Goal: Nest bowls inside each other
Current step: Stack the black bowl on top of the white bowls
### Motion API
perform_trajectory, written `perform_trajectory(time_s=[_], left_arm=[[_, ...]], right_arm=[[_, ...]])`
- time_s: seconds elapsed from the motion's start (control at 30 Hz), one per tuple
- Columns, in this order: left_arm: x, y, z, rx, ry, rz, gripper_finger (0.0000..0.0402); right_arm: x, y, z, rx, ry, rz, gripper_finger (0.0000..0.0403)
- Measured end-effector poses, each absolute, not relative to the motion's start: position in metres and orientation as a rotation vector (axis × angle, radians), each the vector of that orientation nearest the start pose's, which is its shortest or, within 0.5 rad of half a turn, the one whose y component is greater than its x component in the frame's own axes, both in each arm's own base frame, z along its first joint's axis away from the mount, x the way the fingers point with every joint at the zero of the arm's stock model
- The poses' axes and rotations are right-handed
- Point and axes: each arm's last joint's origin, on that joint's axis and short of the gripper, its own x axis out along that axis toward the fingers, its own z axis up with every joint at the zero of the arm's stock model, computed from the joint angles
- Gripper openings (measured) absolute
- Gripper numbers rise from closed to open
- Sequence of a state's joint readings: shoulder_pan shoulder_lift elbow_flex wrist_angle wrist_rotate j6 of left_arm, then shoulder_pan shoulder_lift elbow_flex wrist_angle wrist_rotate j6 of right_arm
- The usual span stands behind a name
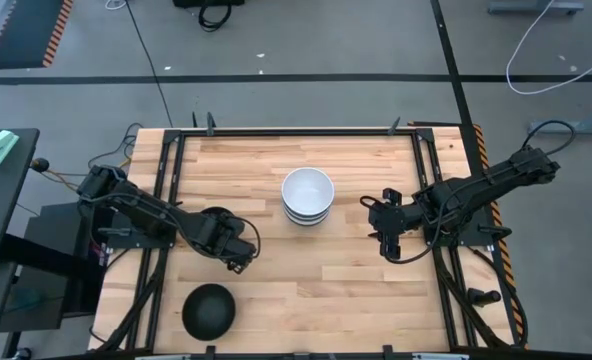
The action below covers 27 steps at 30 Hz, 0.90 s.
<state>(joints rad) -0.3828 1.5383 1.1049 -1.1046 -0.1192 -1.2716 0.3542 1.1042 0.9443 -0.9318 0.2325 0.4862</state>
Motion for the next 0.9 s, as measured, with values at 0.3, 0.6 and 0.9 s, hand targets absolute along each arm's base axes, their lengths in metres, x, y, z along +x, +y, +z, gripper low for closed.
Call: perform_trajectory(time_s=[0.3,0.6,0.9], left_arm=[[0.243,-0.092,0.212,-0.648,1.343,0.738,0.008],[0.234,-0.08,0.178,-0.725,1.419,0.736,0.0085],[0.232,-0.078,0.175,-0.7,1.428,0.727,0.0038]], right_arm=[[0.188,0.062,0.275,0.117,1.021,-0.141,0.0185],[0.189,0.063,0.275,0.114,1.013,-0.135,0.0185],[0.189,0.063,0.276,0.115,1.012,-0.135,0.0185]])
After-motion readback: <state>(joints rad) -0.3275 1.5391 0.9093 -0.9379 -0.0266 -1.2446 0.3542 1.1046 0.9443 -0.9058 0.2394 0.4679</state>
